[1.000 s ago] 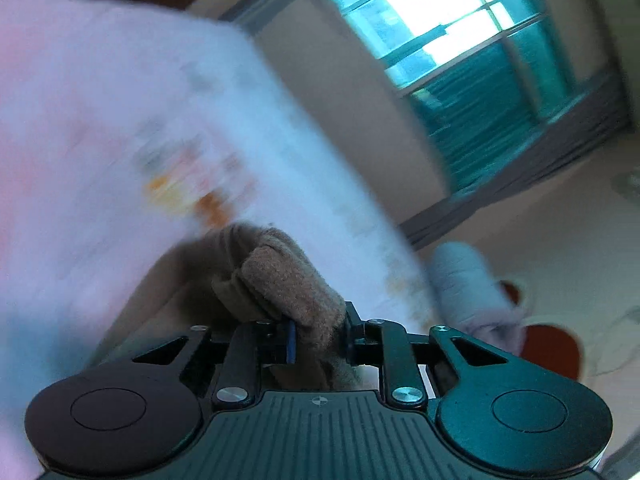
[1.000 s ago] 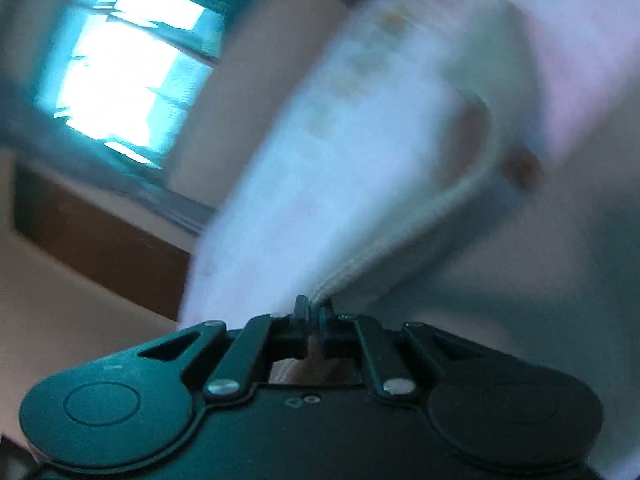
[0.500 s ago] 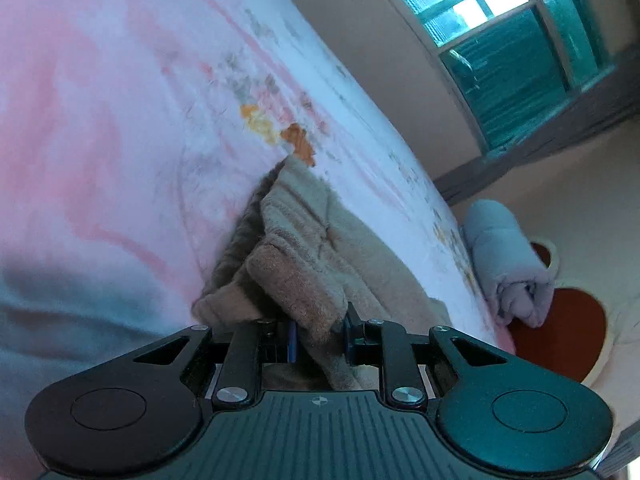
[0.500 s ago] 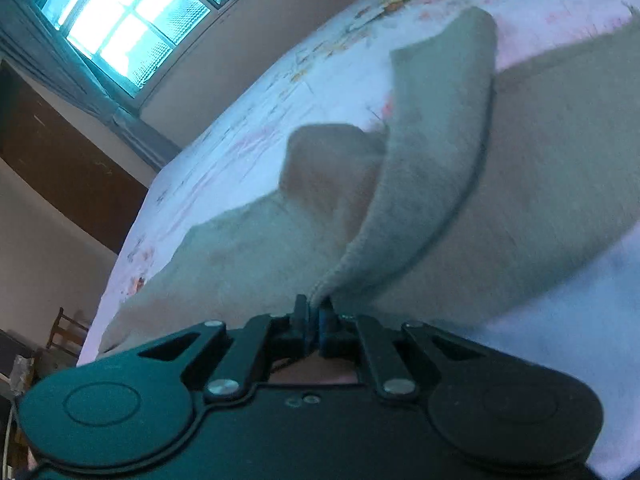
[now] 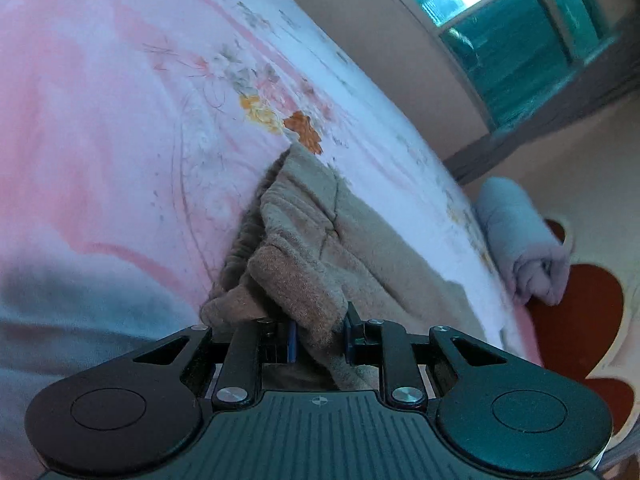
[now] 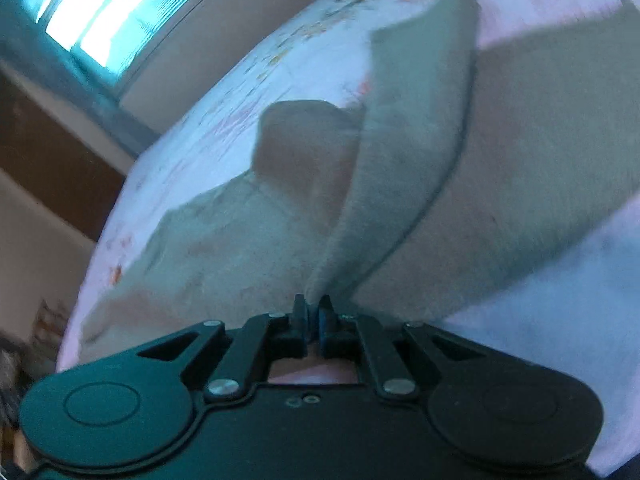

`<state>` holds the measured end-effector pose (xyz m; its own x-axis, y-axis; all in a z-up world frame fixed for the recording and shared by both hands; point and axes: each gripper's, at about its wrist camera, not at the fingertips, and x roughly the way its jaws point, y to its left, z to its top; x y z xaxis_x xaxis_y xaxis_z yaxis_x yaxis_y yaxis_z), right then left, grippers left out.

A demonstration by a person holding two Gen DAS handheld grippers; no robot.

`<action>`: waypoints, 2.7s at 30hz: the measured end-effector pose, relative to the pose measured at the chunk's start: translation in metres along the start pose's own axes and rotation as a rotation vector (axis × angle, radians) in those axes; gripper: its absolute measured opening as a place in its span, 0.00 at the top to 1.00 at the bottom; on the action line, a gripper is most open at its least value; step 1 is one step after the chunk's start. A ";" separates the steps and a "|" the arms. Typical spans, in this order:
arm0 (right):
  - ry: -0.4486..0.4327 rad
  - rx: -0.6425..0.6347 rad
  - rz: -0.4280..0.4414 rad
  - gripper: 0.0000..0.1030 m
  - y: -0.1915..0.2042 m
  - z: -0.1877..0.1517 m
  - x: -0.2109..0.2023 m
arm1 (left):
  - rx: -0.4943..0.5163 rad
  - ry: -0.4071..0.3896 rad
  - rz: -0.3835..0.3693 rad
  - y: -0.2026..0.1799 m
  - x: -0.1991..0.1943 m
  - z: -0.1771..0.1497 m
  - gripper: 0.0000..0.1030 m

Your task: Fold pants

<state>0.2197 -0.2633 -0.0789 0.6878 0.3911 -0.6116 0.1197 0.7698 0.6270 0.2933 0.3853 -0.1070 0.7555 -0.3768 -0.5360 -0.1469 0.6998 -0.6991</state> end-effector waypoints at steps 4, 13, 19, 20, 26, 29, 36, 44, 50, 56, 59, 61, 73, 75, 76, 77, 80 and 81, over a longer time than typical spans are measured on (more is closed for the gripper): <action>-0.007 -0.021 -0.001 1.00 0.003 -0.002 -0.002 | 0.036 0.001 0.023 -0.008 -0.003 0.002 0.75; -0.079 0.015 0.009 0.88 -0.007 0.014 -0.036 | -0.006 -0.173 0.168 -0.024 -0.057 0.011 0.00; -0.190 -0.045 -0.037 0.88 -0.017 0.040 -0.075 | 0.266 -0.216 0.370 -0.090 -0.068 -0.012 0.00; -0.201 -0.043 -0.045 0.88 -0.019 0.046 -0.077 | 0.327 -0.230 0.407 -0.105 -0.063 -0.022 0.00; -0.203 -0.115 -0.102 0.85 -0.014 0.074 -0.066 | 0.548 -0.189 0.528 -0.172 -0.003 -0.077 0.00; -0.168 -0.216 -0.136 0.81 0.002 0.082 -0.044 | 0.558 -0.176 0.563 -0.195 0.017 -0.100 0.00; -0.089 -0.473 -0.315 0.71 0.038 0.078 0.013 | 0.543 -0.155 0.673 -0.186 0.053 -0.142 0.00; -0.153 -0.182 -0.299 1.00 -0.025 0.064 -0.048 | 0.561 -0.153 0.625 -0.187 0.044 -0.147 0.00; -0.250 -0.033 -0.325 0.83 -0.061 0.058 -0.087 | 0.571 -0.156 0.606 -0.178 0.056 -0.139 0.00; -0.233 -0.526 -0.389 0.81 0.014 0.094 -0.029 | 0.564 -0.177 0.605 -0.180 0.052 -0.139 0.00; -0.155 -0.719 -0.469 0.77 0.034 0.099 0.016 | 0.577 -0.260 0.687 -0.184 0.048 -0.142 0.00; -0.101 -0.866 -0.583 0.71 0.039 0.098 0.048 | 0.553 -0.281 0.707 -0.182 0.046 -0.139 0.00; -0.359 0.205 -0.285 0.89 -0.128 0.102 -0.087 | 0.517 -0.252 0.661 -0.167 0.055 -0.132 0.00; -0.340 0.218 -0.315 0.87 -0.146 0.098 -0.095 | 0.517 -0.249 0.663 -0.167 0.055 -0.131 0.00; -0.352 0.184 -0.322 0.87 -0.146 0.096 -0.100 | 0.517 -0.246 0.663 -0.167 0.055 -0.131 0.00; -0.358 0.125 -0.314 0.87 -0.142 0.095 -0.104 | 0.517 -0.243 0.662 -0.167 0.055 -0.130 0.00; -0.350 -0.165 -0.371 0.86 -0.105 0.099 -0.100 | 0.517 -0.244 0.660 -0.166 0.055 -0.130 0.00; -0.342 -0.252 -0.386 0.78 -0.094 0.103 -0.093 | 0.517 -0.247 0.660 -0.167 0.055 -0.131 0.00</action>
<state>0.2181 -0.4240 -0.0316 0.8256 -0.0958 -0.5560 0.2630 0.9372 0.2291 0.2756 0.1688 -0.0817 0.7434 0.3030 -0.5963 -0.3407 0.9387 0.0522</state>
